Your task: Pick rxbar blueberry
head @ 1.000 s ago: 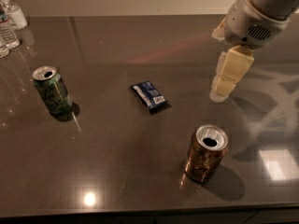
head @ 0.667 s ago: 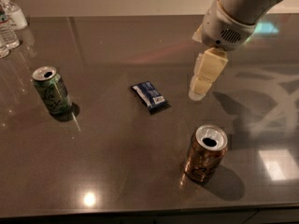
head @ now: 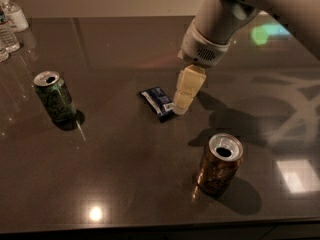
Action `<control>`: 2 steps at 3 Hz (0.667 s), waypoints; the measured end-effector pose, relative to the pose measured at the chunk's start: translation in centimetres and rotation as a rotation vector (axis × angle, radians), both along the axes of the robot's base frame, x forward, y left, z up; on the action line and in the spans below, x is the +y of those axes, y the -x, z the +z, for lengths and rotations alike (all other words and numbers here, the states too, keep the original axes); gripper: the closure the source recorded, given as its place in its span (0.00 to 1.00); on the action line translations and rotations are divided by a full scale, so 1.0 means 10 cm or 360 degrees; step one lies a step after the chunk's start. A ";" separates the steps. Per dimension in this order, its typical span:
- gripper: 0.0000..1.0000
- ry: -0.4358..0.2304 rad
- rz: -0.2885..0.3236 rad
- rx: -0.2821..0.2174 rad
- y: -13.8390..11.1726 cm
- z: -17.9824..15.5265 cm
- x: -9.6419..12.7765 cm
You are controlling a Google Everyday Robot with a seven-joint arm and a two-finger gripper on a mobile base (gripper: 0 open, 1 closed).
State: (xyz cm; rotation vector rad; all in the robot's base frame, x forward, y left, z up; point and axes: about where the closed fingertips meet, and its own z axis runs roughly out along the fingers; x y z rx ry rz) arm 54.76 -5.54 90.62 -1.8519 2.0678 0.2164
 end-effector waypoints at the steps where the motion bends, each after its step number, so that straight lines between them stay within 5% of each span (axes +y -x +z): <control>1: 0.00 -0.0053 0.0004 0.0080 -0.06 -0.22 0.19; 2: 0.00 -0.0119 -0.0031 0.0154 -0.10 -0.38 0.29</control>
Offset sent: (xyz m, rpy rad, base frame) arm 0.0153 0.0403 -0.0559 0.1293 0.1570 -0.0531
